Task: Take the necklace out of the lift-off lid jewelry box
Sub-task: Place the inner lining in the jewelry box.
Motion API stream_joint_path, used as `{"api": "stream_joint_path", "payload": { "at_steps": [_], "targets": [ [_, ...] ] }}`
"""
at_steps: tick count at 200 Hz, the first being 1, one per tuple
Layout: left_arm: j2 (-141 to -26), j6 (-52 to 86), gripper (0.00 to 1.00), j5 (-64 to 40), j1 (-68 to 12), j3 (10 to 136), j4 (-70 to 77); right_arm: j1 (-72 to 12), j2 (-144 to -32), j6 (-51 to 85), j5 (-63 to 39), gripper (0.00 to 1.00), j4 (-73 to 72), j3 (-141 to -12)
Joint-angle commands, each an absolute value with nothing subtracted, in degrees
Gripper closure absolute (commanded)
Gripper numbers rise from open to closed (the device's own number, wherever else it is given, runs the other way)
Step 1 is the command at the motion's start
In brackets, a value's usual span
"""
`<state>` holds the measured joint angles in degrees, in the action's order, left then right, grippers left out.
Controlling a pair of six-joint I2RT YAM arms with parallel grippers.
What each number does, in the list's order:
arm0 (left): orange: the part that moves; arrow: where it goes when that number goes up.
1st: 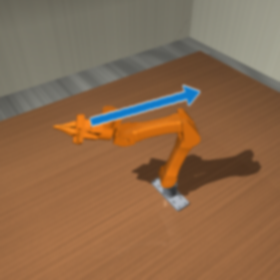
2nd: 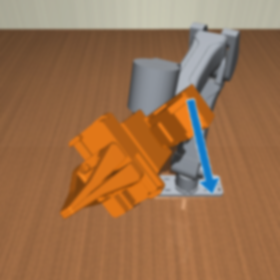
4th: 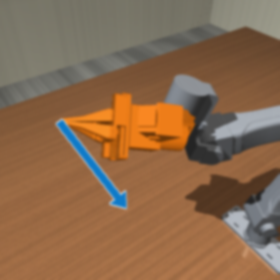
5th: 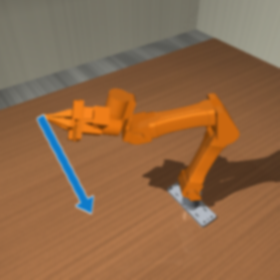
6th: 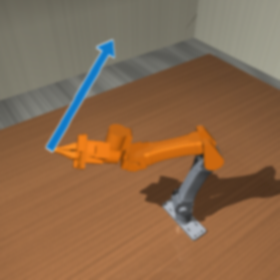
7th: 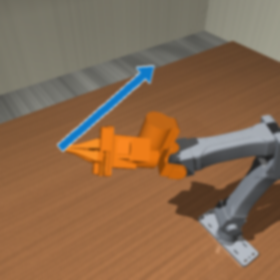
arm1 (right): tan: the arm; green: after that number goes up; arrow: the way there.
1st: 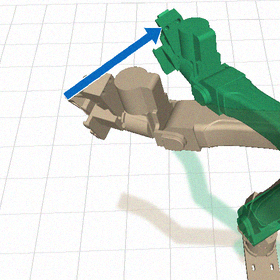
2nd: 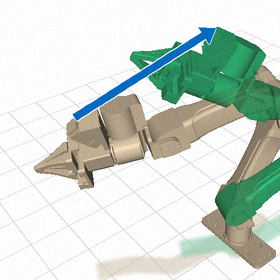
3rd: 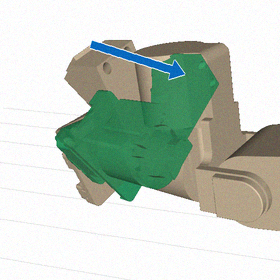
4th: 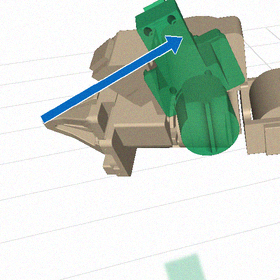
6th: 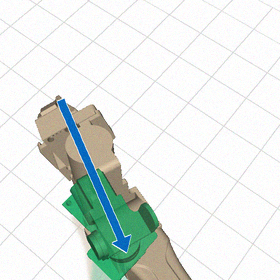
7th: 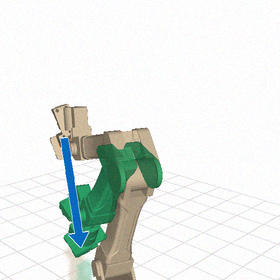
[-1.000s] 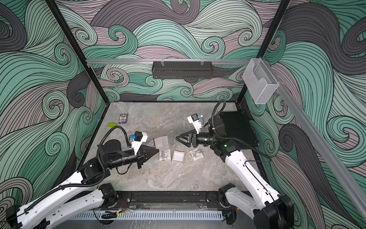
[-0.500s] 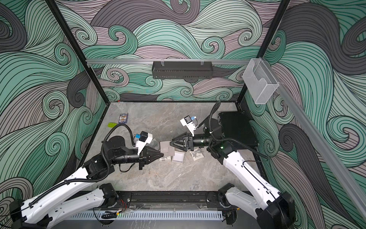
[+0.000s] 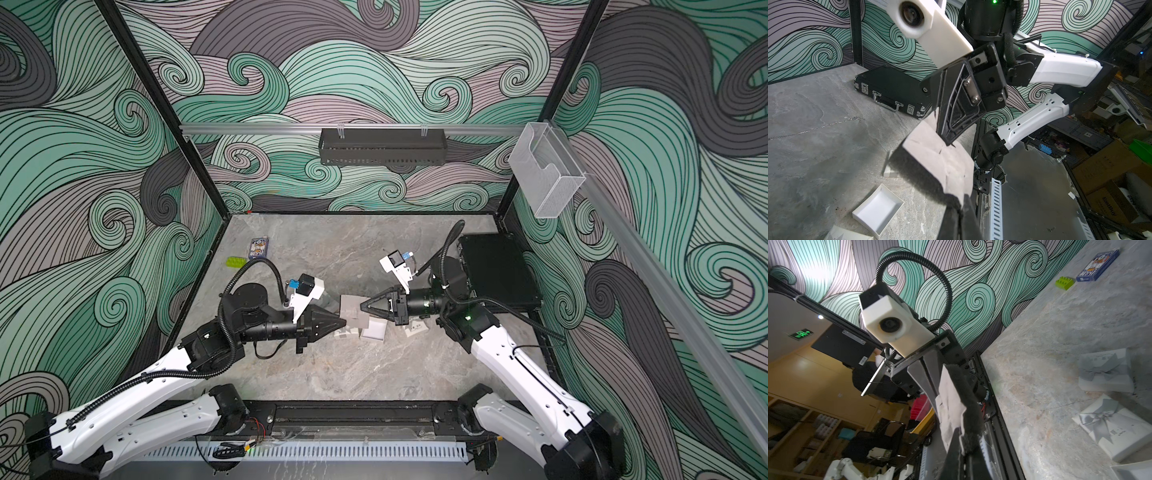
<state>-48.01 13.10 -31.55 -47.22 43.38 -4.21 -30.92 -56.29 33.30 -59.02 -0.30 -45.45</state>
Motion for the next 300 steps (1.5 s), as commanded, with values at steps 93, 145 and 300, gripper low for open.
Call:
{"api": "stream_joint_path", "payload": {
  "at_steps": [93,145,300],
  "targets": [
    [-47.07,14.61,0.37,-5.85,-46.76,35.12,-8.88,-30.96,-61.65,24.03,-26.56,1.0,24.02,-41.32],
    [-45.29,14.49,0.32,-1.88,-46.76,33.26,-8.7,-31.0,-70.24,25.14,-21.98,1.0,20.84,-38.56],
    [-44.19,14.15,0.32,-0.97,-46.77,31.03,-7.86,-31.01,-77.71,33.73,-26.34,1.0,7.16,-38.95]
  ]
}}
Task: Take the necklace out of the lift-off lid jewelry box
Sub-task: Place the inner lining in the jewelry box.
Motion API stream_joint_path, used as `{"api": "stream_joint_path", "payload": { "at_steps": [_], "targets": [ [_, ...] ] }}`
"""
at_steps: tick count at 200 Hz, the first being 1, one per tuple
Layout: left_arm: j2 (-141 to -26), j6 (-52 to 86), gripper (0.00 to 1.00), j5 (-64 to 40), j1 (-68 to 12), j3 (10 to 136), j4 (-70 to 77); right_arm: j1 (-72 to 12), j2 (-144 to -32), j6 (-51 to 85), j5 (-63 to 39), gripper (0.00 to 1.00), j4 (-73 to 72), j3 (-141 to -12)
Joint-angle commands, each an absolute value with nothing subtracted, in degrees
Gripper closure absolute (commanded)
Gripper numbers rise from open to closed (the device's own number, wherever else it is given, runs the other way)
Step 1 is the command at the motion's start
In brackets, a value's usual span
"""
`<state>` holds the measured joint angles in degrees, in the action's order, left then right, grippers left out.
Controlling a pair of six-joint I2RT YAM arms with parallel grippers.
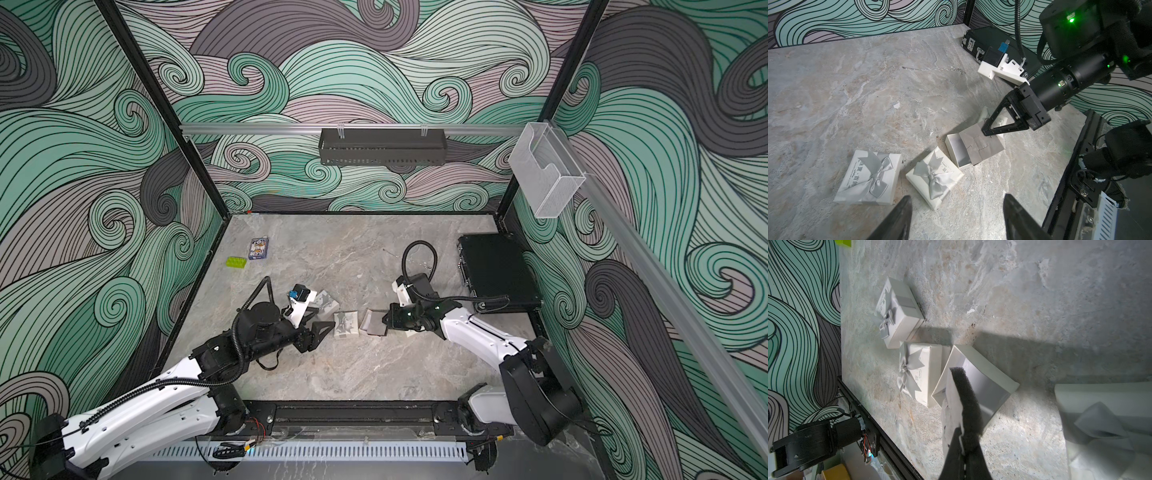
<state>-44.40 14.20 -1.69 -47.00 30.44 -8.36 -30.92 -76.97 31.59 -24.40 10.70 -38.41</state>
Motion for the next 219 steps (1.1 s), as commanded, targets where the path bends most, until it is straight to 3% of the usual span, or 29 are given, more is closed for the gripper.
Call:
{"api": "stream_joint_path", "payload": {
  "at_steps": [1,35,63,92,219],
  "targets": [
    [-44.16,14.11,0.32,-0.97,-46.76,31.03,-7.84,-31.06,-77.66,33.78,-26.4,1.0,6.92,-38.9],
    [-44.2,13.93,0.32,-0.7,-46.75,30.59,-8.04,-31.01,-75.68,35.98,-28.8,1.0,4.26,-38.15],
    [-44.35,13.89,0.32,-0.65,-46.76,30.47,-8.0,-31.02,-74.71,35.55,-24.83,1.0,6.33,-38.88],
    [-44.21,13.8,0.33,-0.53,-46.76,30.5,-8.24,-31.07,-75.88,34.81,-20.2,1.0,8.32,-39.05],
    [-44.65,13.97,0.33,-0.45,-46.71,30.39,-7.73,-34.11,-84.09,37.94,-18.9,1.0,2.48,-36.95]
  ]
}}
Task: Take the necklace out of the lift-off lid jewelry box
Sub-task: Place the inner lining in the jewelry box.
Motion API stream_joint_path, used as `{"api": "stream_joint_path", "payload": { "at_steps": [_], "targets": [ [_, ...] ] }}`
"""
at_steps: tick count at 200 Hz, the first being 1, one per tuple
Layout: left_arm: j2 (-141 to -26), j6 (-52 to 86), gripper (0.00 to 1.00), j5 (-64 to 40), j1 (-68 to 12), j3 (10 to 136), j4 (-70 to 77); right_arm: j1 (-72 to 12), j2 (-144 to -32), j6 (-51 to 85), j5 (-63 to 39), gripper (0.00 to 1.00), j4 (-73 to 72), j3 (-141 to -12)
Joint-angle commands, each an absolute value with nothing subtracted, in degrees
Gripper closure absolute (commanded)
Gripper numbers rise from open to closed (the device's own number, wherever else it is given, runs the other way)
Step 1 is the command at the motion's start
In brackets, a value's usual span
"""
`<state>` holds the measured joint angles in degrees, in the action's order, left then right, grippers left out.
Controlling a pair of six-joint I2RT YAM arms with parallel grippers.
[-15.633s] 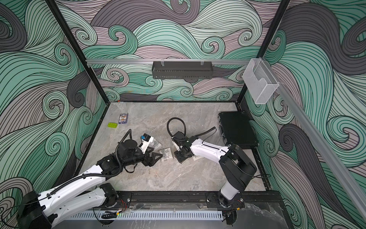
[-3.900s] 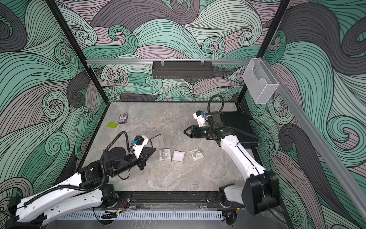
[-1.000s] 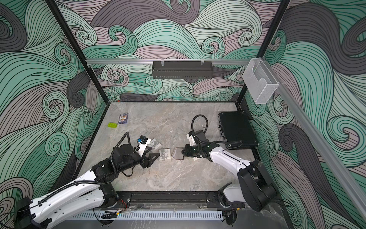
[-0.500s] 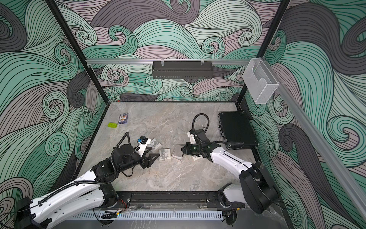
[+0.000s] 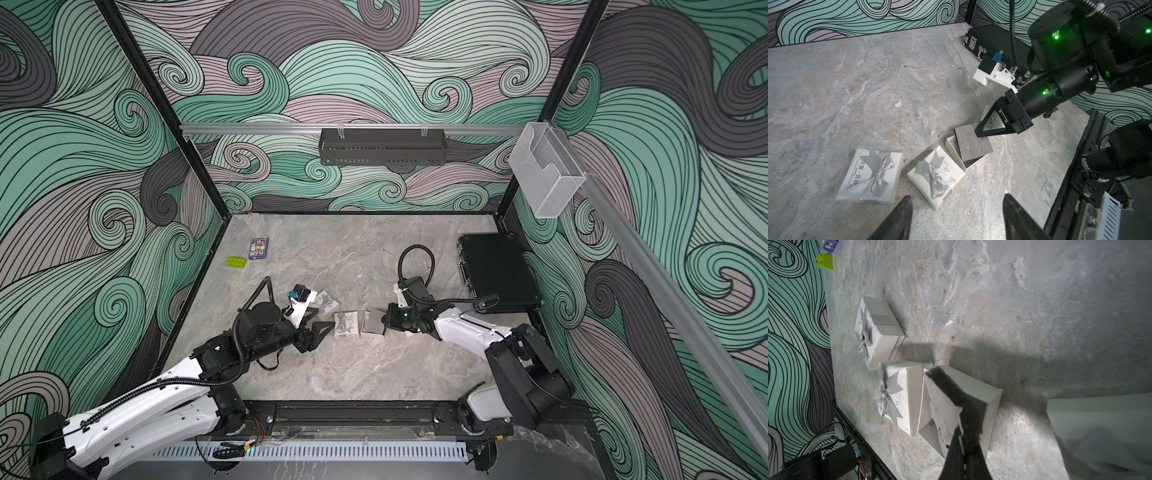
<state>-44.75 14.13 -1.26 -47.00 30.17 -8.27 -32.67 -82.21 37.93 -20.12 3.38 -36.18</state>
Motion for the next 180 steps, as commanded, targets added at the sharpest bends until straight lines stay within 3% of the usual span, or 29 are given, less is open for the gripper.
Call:
{"api": "stream_joint_path", "payload": {
  "at_steps": [1,113,180],
  "targets": [
    [-44.69,13.97,0.33,-0.49,-46.69,30.4,-7.73,-34.15,-84.19,37.91,-18.9,1.0,2.56,-37.02],
    [-43.24,13.89,0.33,0.55,-46.76,29.62,-8.63,-37.82,-89.49,22.83,-13.95,0.98,23.23,-49.23],
    [-42.28,14.15,0.34,0.97,-46.76,29.28,-9.05,-41.45,-94.32,20.93,-11.63,0.92,26.23,-51.76]
  ]
}}
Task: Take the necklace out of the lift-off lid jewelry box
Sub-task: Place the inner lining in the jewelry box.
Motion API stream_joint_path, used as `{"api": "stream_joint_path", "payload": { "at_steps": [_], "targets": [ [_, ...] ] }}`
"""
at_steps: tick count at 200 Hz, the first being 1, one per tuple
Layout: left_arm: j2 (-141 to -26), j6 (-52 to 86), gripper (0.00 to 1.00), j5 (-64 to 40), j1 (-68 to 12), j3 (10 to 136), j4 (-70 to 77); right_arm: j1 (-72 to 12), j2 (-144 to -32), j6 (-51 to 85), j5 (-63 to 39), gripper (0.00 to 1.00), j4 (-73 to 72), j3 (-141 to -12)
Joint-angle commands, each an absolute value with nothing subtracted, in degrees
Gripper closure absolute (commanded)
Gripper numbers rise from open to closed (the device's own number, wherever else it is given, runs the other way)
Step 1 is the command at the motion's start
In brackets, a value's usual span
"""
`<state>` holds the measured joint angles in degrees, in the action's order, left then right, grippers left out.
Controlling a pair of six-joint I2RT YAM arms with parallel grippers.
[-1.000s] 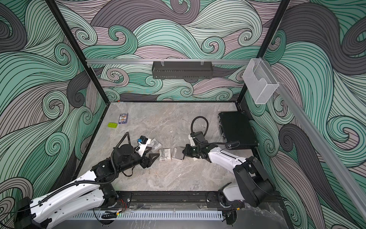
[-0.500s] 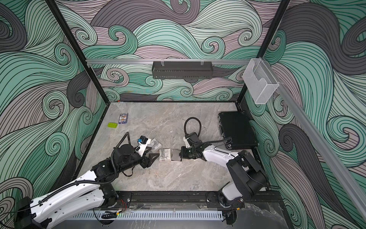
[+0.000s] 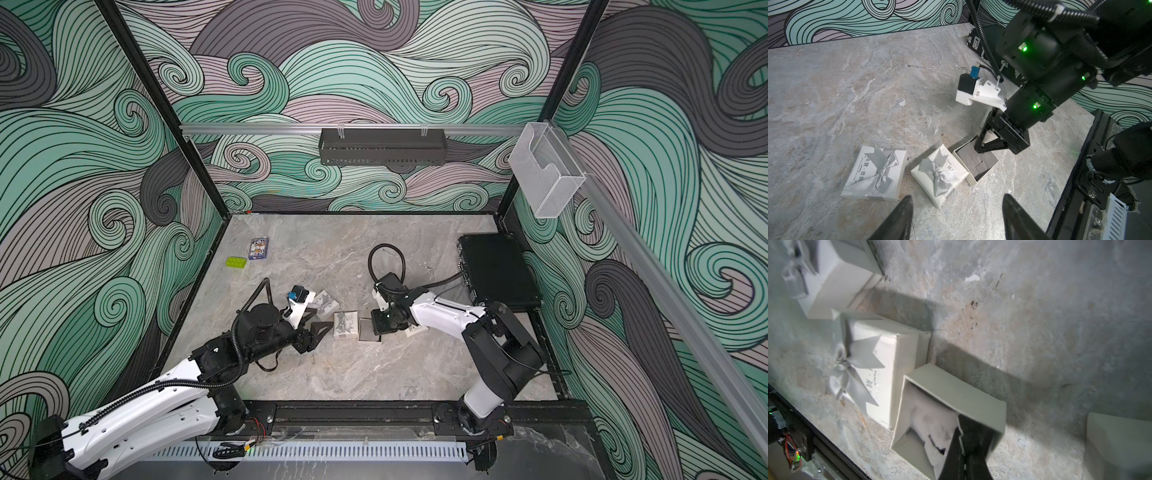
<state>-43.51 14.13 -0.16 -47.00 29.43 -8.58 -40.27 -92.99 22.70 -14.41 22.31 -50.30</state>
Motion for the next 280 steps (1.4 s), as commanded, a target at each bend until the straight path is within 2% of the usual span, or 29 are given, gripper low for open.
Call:
{"api": "stream_joint_path", "payload": {
  "at_steps": [1,16,51,86,133,168,188,280],
  "targets": [
    [-42.28,14.15,0.34,0.97,-46.76,29.28,-9.05,-41.47,-94.36,20.88,-11.57,0.92,26.3,-51.81],
    [-42.22,14.24,0.33,0.96,-46.76,29.27,-9.2,-42.38,-94.22,20.44,-9.59,0.88,27.41,-52.51],
    [-42.1,14.35,0.34,0.97,-46.76,29.18,-9.45,-44.71,-90.41,18.84,-4.69,0.63,31.31,-54.29],
    [-42.19,14.73,0.34,0.96,-46.76,28.98,-9.06,-45.42,-86.73,17.77,-2.2,0.57,34.42,-55.61],
    [-42.45,15.15,0.34,0.59,-46.76,28.92,-8.97,-45.96,-83.64,17.23,-0.01,0.59,35.96,-55.49],
    [-42.38,15.53,0.34,0.53,-46.76,28.99,-8.89,-46.07,-83.04,17.95,-4.19,0.8,31.52,-52.67],
    [-42.24,15.55,0.34,0.26,-46.76,29.0,-9.03,-46.12,-85.38,18.7,-3.37,0.89,30.86,-52.12],
    [-39.63,15.29,0.34,0.79,-46.76,27.95,-9.58,-46.67,-93.32,18.31,0.87,0.88,30.77,-50.95]
  ]
}}
